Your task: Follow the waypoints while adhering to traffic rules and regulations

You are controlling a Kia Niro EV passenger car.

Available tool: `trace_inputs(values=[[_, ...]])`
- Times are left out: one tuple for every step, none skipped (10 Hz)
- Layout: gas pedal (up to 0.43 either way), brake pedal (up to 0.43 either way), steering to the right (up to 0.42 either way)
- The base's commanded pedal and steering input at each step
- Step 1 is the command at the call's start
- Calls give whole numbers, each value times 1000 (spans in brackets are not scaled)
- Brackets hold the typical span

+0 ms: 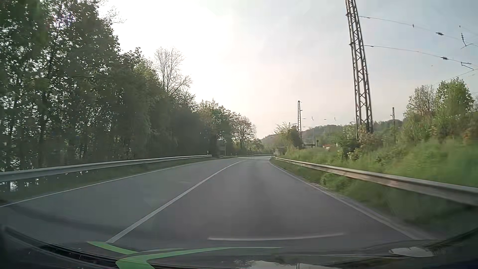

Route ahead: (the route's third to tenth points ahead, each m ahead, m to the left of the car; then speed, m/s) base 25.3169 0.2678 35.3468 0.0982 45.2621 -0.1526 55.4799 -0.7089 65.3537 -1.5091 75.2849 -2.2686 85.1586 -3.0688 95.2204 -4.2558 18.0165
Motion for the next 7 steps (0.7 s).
trace_inputs(values=[[110,0,4],[110,0,4],[110,0,4],[110,0,4],[110,0,4],[110,0,4],[79,0,4]])
